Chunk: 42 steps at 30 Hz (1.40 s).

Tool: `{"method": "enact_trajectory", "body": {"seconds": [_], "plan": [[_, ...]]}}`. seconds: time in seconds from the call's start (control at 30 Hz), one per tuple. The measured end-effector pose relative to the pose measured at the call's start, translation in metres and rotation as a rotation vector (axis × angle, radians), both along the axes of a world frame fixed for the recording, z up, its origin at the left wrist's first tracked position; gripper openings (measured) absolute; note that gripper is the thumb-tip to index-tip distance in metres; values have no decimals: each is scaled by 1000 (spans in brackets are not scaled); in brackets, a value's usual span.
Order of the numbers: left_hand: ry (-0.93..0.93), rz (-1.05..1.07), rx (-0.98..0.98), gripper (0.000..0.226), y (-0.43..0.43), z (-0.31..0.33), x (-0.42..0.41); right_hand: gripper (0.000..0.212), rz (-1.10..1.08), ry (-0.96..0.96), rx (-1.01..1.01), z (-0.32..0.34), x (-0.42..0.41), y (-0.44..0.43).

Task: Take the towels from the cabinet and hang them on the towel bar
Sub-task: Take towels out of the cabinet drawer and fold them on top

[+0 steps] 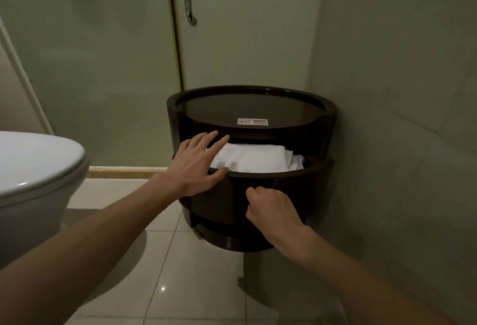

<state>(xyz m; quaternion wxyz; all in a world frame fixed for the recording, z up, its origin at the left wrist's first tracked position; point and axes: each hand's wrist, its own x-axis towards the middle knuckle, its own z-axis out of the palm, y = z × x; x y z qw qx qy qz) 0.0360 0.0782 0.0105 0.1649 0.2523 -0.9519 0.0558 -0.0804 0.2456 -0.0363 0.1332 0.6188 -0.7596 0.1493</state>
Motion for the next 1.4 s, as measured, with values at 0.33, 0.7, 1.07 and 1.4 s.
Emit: {"method": "enact_trajectory", "body": {"seconds": [0.33, 0.7, 1.07, 1.4], "plan": [[-23, -95, -12, 75, 13, -7, 1, 8, 25, -17, -5, 3, 3, 12], [-32, -11, 147, 62, -5, 10, -16, 26, 120, -39, -91, 62, -9, 2], [-225, 112, 365, 59, -32, 22, -43, 48, 94, -166, 301, 75, -82, -69], [-432, 15, 395, 69, -36, 22, -64, 63, 147, -69, 584, 66, -99, -82]]}}
